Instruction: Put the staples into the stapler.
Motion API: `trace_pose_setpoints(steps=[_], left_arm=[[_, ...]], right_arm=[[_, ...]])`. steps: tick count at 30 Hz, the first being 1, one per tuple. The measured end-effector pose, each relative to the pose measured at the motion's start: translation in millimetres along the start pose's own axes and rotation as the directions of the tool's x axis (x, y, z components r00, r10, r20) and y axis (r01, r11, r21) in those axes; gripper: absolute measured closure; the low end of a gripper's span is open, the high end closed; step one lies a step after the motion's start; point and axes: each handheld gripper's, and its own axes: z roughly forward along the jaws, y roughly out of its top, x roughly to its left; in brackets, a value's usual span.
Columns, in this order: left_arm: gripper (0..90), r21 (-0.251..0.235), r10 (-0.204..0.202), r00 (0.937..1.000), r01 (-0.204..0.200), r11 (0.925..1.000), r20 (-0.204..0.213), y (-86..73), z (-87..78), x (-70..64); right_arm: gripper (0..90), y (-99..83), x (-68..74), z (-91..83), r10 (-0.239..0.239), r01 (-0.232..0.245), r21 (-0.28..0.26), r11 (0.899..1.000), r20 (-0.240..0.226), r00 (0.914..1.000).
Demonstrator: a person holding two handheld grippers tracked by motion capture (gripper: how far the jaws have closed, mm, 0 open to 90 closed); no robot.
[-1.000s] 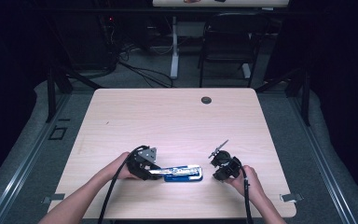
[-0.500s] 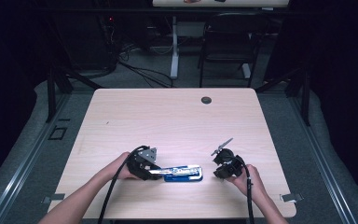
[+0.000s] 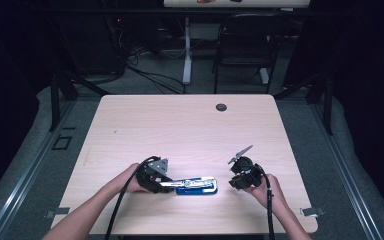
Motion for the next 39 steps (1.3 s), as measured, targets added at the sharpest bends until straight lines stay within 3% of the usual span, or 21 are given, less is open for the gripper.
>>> trace_pose_setpoints(steps=[12, 17, 24, 33, 39], left_arm=[[65.4, 0.004, 0.014, 0.9999, -0.014, 0.9999, 0.005, 0.6, 0.6, 0.5], [65.4, 0.003, 0.016, 0.9999, -0.016, 0.9999, 0.005, 0.5, 0.6, 0.7], [65.3, -0.001, 0.009, 0.9999, -0.009, 1.0000, 0.005, -0.6, 0.5, 1.5], [65.1, -0.023, -0.011, 0.9995, 0.011, 0.9997, 0.030, -3.4, 1.2, 3.8], [65.4, -0.021, -0.003, 0.9999, 0.003, 0.9998, 0.011, -3.1, 1.2, 1.4]], right_arm=[[78.6, 4.5, -6.0, 0.9, -0.010, 0.009, -0.034, 0.999, -0.021, 0.9997], [78.6, 7.8, -9.1, -1.8, -0.021, 0.020, -0.039, 0.999, -0.009, 0.9997], [78.7, 18.2, -13.2, -7.9, -0.025, 0.021, -0.108, 0.994, -0.038, 0.9990], [78.7, 32.5, -13.7, -7.8, -0.071, 0.065, -0.113, 0.991, -0.044, 0.9965], [78.7, 41.2, -14.0, -12.0, -0.092, 0.085, -0.128, 0.988, -0.046, 0.9947]])
